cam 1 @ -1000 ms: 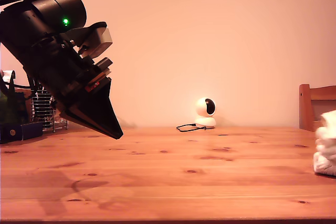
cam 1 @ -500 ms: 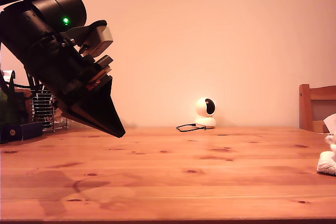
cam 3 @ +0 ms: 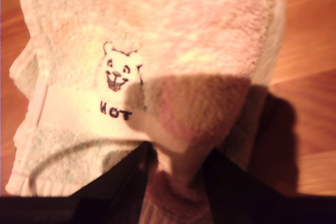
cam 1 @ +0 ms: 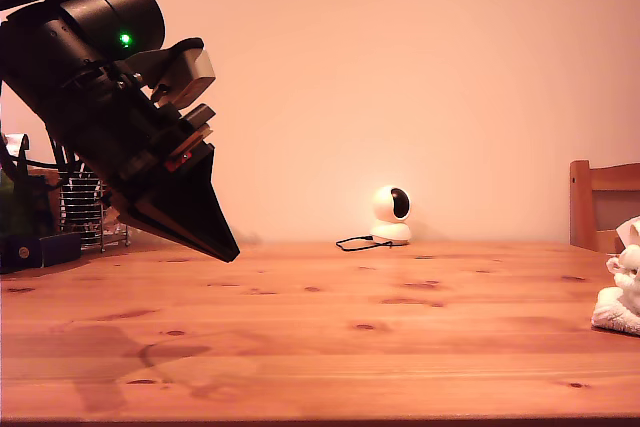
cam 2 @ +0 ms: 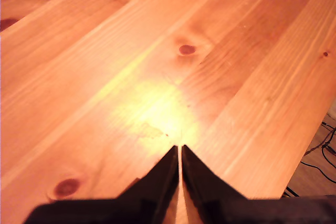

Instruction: Fold the tea towel in front of you. After folding it, place it to the right side.

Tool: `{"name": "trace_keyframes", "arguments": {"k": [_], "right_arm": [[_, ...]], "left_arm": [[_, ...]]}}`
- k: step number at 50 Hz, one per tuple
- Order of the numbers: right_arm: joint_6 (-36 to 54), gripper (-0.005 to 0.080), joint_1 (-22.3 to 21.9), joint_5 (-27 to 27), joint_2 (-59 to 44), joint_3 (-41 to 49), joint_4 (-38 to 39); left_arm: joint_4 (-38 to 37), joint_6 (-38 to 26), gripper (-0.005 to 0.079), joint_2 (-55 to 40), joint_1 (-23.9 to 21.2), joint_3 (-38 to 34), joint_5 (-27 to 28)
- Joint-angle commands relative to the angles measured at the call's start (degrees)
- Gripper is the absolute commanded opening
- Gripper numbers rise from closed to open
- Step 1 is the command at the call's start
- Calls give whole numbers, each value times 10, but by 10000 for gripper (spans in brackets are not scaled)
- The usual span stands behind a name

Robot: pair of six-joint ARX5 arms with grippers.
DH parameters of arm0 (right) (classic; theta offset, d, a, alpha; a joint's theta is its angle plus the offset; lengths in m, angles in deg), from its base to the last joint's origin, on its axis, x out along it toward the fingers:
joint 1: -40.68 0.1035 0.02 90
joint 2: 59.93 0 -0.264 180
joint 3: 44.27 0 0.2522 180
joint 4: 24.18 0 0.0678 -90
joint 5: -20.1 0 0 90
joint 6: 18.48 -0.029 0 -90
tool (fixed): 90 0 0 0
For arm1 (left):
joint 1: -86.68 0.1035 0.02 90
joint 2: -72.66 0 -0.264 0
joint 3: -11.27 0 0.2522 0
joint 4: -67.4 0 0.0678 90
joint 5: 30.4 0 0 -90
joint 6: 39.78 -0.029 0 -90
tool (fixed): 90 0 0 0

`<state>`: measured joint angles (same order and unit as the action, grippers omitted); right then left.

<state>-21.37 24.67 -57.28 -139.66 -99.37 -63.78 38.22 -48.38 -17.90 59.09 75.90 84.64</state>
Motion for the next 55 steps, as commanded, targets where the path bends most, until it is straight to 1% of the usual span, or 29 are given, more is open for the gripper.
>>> {"name": "trace_keyframes", "arguments": {"k": [1,9,20,28,33,36,39,42,46,55], "right_arm": [[3,307,5,-7,-6,-21,-14],[17,337,6,-23,-6,-54,-66],[21,338,19,-26,1,-90,-125],[14,337,45,-26,28,-109,-129],[14,324,67,-25,43,-119,-137],[14,287,80,-20,51,-121,-139],[14,222,97,-7,58,-121,-137],[14,129,114,4,63,-121,-128],[13,-13,148,7,67,-121,-101],[14,-10,221,8,70,-121,-19]], "left_arm": [[2,-4,-24,-2,1,-9,2],[3,-4,-24,-2,1,-9,2],[5,-4,-24,-2,1,-9,2],[16,-4,-24,-2,1,-9,3],[30,-4,-24,-2,1,-9,17],[46,-4,-24,-2,1,-9,32],[68,-4,-24,-2,1,-9,42],[93,-3,-24,-1,1,-9,46],[123,-2,-24,-1,1,-9,45],[182,16,-24,3,1,-9,45]]}}
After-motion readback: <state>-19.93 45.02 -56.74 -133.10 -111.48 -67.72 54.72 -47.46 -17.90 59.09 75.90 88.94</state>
